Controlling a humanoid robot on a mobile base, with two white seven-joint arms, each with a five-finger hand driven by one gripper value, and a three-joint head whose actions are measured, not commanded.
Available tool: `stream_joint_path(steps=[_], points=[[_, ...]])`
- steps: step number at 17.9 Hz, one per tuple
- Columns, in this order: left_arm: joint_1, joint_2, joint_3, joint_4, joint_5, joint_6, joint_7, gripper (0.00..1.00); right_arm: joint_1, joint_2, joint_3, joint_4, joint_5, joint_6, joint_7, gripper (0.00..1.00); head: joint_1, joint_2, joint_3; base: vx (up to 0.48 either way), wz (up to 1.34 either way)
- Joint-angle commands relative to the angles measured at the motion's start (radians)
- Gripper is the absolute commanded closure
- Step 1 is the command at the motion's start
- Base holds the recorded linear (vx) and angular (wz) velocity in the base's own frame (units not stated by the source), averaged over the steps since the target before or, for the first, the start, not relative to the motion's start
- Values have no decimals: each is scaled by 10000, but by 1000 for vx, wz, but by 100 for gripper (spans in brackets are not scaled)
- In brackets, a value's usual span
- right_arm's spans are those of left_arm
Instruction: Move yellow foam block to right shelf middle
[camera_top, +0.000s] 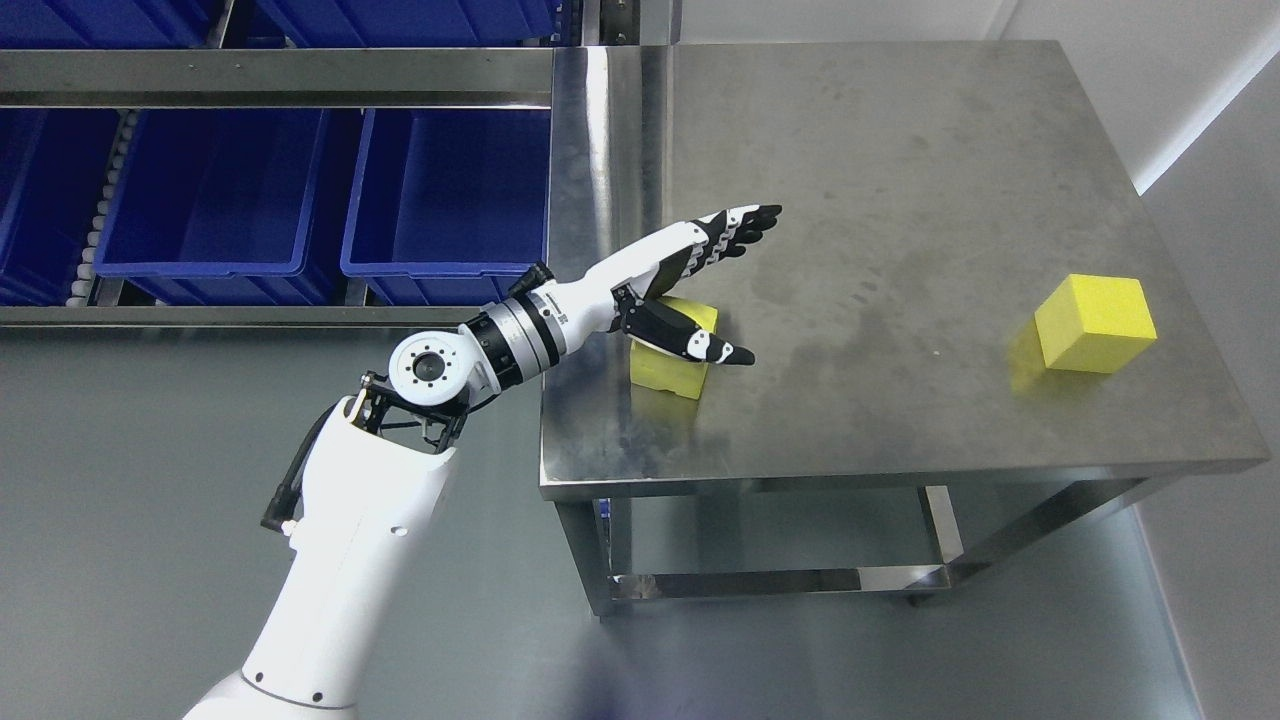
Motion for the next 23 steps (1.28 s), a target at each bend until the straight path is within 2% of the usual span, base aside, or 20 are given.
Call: stream_joint_path(steps=[1, 8, 12, 17, 19, 23], points=[[327, 1047, 101, -660, -312, -1, -489, 0, 15, -175, 5, -175, 31, -5, 7, 0, 0, 0, 0, 0, 0], [497, 1125, 792, -722, -312, -33, -1197, 0, 15, -175, 5, -175, 31, -5, 7, 0, 0, 0, 0, 0, 0], [-9, -82, 2049, -783, -220, 29, -1197, 0, 15, -175, 5, -175, 31, -5, 7, 0, 0, 0, 0, 0, 0], [-25, -82, 2051, -829, 838, 564, -1288, 0, 15, -175, 5, -175, 31, -5, 7, 0, 0, 0, 0, 0, 0], [51, -82, 2096, -997, 946, 581, -1975, 0, 15, -175, 5, -175, 31, -5, 7, 0, 0, 0, 0, 0, 0], [602, 464, 2112, -1366, 992, 581, -2852, 0, 15, -175, 5, -175, 31, -5, 7, 0, 0, 0, 0, 0, 0]])
